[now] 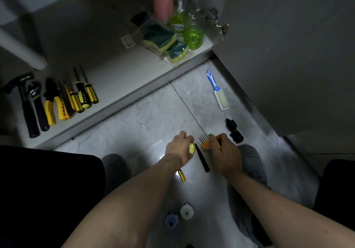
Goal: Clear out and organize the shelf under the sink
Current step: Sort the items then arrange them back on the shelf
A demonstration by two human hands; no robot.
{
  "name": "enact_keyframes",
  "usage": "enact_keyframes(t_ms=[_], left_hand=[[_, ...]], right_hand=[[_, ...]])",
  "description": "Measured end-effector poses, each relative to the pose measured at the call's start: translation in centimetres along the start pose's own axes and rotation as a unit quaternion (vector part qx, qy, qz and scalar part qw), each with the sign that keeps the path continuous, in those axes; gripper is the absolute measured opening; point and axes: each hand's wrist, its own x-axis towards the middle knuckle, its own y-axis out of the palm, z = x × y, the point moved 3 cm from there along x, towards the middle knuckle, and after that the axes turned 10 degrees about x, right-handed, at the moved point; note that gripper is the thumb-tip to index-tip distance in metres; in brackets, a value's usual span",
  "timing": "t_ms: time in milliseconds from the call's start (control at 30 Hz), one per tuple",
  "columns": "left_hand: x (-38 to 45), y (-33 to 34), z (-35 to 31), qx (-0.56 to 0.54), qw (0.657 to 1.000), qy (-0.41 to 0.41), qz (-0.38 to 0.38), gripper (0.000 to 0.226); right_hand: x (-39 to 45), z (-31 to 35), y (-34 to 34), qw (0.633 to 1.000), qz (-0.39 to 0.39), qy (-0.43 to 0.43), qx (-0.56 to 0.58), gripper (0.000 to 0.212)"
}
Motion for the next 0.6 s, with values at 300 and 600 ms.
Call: enact_keyframes(t_ms=[300,600], left_hand=[[-0.5,-5.9,4.1,-0.086,0.992,-0.039,-0.084,0.041],[-0.6,-21.8,17.2,-0.052,0.963,-0.107,-0.240,0.049]], right_hand=[[3.0,5.1,2.4,0.991,-0.015,-0.071,0.109,0.041],[7.4,19.9,8.5,0.966,-0.001,-0.218,0.137,0.044]])
